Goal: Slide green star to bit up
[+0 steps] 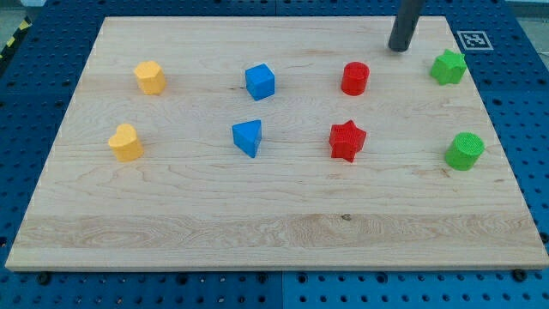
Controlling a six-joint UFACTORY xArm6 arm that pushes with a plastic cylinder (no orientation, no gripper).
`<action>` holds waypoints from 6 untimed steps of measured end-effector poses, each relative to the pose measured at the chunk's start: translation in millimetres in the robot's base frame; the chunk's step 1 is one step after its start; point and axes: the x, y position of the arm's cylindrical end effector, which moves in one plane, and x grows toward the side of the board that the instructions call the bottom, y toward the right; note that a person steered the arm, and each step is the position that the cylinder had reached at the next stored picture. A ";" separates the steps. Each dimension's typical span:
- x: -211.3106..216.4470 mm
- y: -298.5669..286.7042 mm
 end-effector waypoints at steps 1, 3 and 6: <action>18.6 2.4; 90.8 34.1; 34.2 78.7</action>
